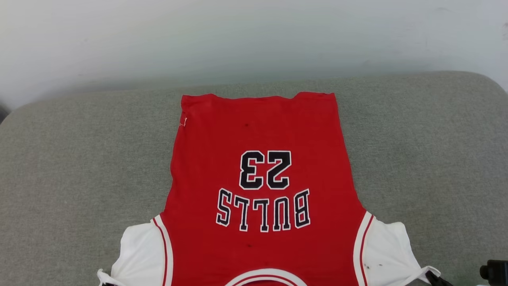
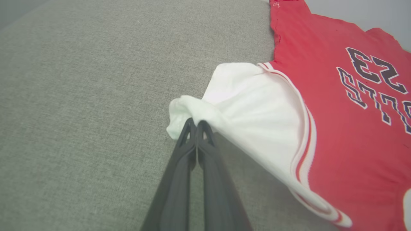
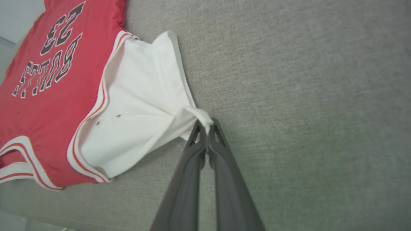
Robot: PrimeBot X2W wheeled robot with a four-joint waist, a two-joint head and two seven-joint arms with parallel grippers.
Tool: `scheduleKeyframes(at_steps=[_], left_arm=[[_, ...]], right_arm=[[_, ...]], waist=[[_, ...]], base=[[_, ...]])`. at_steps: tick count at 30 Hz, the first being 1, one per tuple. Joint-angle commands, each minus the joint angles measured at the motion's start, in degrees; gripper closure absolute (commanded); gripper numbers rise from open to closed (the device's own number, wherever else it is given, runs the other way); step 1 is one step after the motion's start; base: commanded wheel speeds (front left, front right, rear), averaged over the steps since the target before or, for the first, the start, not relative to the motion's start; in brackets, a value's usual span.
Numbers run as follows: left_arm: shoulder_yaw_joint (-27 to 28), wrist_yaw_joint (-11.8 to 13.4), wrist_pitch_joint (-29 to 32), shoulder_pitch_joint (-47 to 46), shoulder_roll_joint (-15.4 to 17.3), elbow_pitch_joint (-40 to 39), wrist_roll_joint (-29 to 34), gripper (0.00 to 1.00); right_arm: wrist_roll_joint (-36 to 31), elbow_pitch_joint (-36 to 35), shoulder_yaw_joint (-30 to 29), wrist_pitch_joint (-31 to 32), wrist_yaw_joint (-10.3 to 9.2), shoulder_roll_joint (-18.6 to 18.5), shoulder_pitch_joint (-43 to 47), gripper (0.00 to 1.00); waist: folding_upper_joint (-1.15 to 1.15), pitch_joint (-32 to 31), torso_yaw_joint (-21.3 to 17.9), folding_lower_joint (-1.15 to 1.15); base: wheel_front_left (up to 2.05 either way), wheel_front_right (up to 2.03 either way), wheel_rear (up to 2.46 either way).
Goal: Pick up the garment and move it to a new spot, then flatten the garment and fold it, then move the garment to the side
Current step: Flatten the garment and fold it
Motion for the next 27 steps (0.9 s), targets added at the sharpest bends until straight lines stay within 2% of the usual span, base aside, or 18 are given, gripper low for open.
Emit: scheduleKeyframes(at_steps=[1,2,7,11,13,19,27], left_arm=[[0.1,0.5,-0.1,1.1,0.0,-0.2,-0.1,1.0],[-0.1,0.5,-0.2,1.3,-0.2,-0.3,0.0,1.0],[-0.8,0.1,-0.8,1.1,-1.0,-1.0,0.7,1.0],[-0.8,0.5,-1.3,-0.5,-1.0,-2.2,1.8,1.0],[-1.0,0.4,-1.5,-1.4,-1.0,-3.0,2.5,1.0],[-2.9,-0.2,-1.7,-6.4,-1.1,-5.8,5.3,1.0],[-6.6,0.4,0.0,-14.0,-1.5,-13.8,9.9,1.0]], right_arm=[[-3.2,-1.1,-1.7,1.3,-0.1,0.2,1.7,0.56],[-4.8,-2.1,-2.8,1.9,-0.1,1.2,2.3,0.0],[-9.2,-9.0,-7.5,6.4,-0.06,4.6,1.6,0.0],[-12.0,-13.3,-11.6,9.2,-0.06,5.3,-4.5,0.0],[-12.7,-12.9,-13.3,10.4,-0.06,5.5,-9.1,0.0],[-12.3,-2.9,-15.2,15.9,-0.06,5.4,-27.4,0.0],[-15.5,13.8,-14.3,31.3,-0.06,2.0,-51.9,0.0]], waist=[[0.0,-0.4,0.5,0.02],[0.0,-0.5,0.7,0.02],[0.0,-0.7,1.5,0.02],[0.0,0.7,2.1,0.02],[0.0,1.8,2.5,0.02],[0.0,8.2,6.0,0.02],[0.0,17.9,12.0,0.02]], base=[[0.0,0.0,0.0],[0.0,0.0,0.0],[0.0,0.0,0.0],[0.0,0.0,0.0],[0.0,0.0,0.0],[0.0,0.0,0.0],[0.0,0.0,0.0]])
